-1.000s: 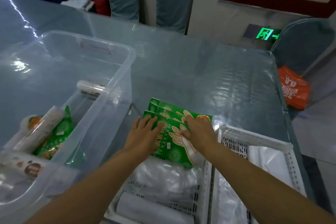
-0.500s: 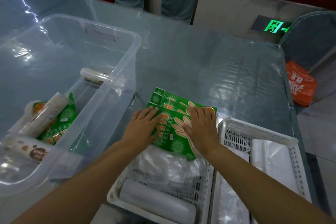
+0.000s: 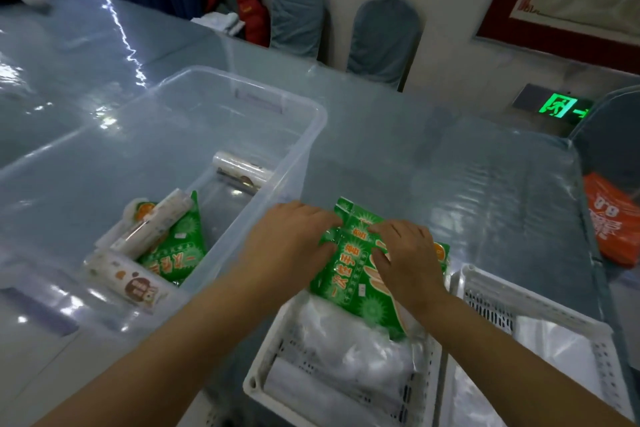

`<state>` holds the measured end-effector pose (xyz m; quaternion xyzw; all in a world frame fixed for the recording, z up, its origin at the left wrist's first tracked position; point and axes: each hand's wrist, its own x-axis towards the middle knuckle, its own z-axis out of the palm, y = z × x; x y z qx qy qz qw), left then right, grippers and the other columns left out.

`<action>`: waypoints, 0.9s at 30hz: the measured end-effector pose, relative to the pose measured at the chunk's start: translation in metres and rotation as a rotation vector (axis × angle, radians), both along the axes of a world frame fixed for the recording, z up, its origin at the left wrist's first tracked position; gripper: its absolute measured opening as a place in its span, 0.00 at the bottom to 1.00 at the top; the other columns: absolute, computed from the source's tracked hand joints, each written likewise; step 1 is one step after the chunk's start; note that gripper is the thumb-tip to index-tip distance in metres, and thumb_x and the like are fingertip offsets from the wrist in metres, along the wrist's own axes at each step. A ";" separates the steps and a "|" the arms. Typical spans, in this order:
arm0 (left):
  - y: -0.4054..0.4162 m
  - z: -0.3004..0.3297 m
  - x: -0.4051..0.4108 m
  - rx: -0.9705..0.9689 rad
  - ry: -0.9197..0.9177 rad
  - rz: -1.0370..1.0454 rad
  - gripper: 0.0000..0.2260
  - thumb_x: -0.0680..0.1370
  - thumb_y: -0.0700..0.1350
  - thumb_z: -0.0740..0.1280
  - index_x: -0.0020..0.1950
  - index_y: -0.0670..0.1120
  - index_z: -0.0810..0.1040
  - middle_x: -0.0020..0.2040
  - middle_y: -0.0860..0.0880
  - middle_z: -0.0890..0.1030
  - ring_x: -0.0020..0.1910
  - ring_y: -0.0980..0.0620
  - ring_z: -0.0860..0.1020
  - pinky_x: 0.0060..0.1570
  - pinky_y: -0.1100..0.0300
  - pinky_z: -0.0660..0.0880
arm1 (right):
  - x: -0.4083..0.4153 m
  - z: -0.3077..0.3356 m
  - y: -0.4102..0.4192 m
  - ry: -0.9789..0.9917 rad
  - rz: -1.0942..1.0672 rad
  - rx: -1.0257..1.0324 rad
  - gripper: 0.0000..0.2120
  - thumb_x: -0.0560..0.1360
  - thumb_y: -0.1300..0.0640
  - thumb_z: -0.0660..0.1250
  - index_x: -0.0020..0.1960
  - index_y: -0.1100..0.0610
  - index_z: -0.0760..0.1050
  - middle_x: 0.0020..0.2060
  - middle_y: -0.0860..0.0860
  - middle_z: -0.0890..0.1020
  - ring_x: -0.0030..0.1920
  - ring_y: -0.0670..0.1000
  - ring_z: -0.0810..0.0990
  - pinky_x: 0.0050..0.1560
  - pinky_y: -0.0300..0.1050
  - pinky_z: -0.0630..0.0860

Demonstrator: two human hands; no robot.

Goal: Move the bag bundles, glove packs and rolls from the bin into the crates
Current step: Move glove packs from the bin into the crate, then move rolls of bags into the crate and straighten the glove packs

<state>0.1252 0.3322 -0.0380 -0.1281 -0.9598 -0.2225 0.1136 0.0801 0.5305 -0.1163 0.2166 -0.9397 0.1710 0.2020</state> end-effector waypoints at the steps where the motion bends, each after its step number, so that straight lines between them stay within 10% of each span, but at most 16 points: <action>1: -0.013 0.010 0.001 -0.004 0.024 0.007 0.15 0.73 0.46 0.69 0.59 0.51 0.78 0.56 0.49 0.82 0.57 0.47 0.76 0.57 0.58 0.67 | -0.003 0.009 -0.008 0.023 0.020 -0.011 0.16 0.64 0.67 0.74 0.50 0.57 0.79 0.42 0.54 0.82 0.44 0.57 0.80 0.48 0.44 0.62; 13: -0.265 0.035 -0.012 -0.085 -0.039 0.404 0.13 0.73 0.44 0.69 0.57 0.51 0.79 0.54 0.49 0.82 0.53 0.45 0.77 0.52 0.53 0.72 | -0.032 0.100 -0.207 0.052 0.413 -0.128 0.04 0.69 0.66 0.69 0.43 0.60 0.81 0.38 0.55 0.83 0.39 0.58 0.80 0.42 0.51 0.75; 27: -0.386 0.009 -0.042 -0.254 0.018 0.050 0.13 0.67 0.41 0.75 0.52 0.46 0.83 0.47 0.49 0.84 0.49 0.42 0.77 0.44 0.53 0.76 | -0.083 -0.008 -0.425 -0.298 0.644 0.940 0.16 0.74 0.52 0.66 0.60 0.53 0.72 0.57 0.53 0.77 0.57 0.56 0.74 0.56 0.49 0.67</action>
